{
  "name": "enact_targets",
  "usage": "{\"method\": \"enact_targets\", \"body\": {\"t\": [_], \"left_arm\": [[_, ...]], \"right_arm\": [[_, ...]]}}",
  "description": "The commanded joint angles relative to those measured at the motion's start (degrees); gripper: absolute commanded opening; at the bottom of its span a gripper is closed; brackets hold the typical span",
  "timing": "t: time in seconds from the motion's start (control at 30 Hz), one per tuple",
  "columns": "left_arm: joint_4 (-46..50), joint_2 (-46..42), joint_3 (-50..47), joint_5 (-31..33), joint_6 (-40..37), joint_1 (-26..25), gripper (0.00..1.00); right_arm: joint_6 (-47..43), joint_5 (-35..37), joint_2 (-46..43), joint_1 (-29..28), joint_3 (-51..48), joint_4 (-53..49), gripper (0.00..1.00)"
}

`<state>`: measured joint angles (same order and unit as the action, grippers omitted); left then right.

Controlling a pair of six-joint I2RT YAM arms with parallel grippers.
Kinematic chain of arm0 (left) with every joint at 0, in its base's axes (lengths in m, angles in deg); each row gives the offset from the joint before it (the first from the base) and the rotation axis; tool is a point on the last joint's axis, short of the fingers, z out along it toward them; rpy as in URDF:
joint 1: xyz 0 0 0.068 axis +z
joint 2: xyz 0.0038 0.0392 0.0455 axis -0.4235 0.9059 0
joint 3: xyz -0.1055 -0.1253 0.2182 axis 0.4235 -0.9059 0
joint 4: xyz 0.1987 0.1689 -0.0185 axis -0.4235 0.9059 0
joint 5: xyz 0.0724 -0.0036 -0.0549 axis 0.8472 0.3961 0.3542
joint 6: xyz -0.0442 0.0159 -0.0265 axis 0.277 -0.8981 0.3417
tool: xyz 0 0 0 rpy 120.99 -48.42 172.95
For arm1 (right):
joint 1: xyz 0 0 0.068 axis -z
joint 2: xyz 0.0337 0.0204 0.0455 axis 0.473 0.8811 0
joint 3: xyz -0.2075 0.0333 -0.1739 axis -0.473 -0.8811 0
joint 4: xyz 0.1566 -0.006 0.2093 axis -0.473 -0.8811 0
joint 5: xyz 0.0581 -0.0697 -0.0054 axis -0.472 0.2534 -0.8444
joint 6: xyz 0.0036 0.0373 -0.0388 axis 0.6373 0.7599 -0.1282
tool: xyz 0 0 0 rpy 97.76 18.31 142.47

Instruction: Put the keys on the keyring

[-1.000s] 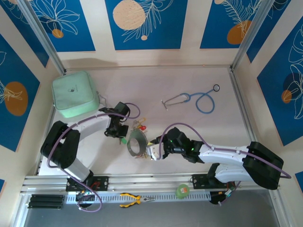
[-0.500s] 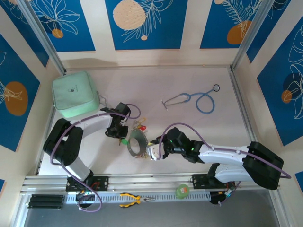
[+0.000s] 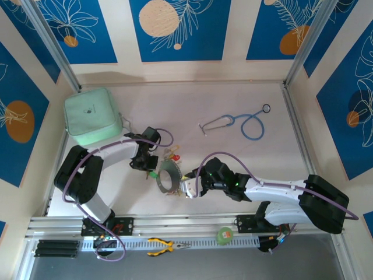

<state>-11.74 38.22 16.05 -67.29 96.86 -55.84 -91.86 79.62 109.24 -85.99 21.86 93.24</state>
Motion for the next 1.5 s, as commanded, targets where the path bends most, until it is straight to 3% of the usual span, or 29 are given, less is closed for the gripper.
{"method": "enact_targets", "body": {"t": [0.0, 0.37, 0.73, 1.0, 1.47], "left_arm": [[1.58, -0.74, 0.46, 1.0, -0.35, 0.62, 0.13], [1.93, -1.61, 1.05, 1.27, -0.31, 0.56, 0.13], [3.45, -4.3, 2.23, 2.18, -0.39, 0.46, 0.0], [-0.4, -19.5, 1.43, 0.18, -4.38, -0.42, 0.0], [-19.18, -42.93, -12.85, -18.01, -18.09, -0.41, 0.0]], "right_arm": [[0.55, -0.83, -0.77, -0.41, 0.49, 0.35, 0.0], [0.63, -0.78, -0.71, -0.43, 0.55, 0.24, 0.0], [0.64, -0.83, -0.86, -0.46, 0.51, 0.01, 0.0], [2.79, -2.48, -0.93, -0.45, 1.96, -0.53, 0.0], [5.56, -5.9, 0.51, 0.19, 4.75, -1.88, 0.0]]}}
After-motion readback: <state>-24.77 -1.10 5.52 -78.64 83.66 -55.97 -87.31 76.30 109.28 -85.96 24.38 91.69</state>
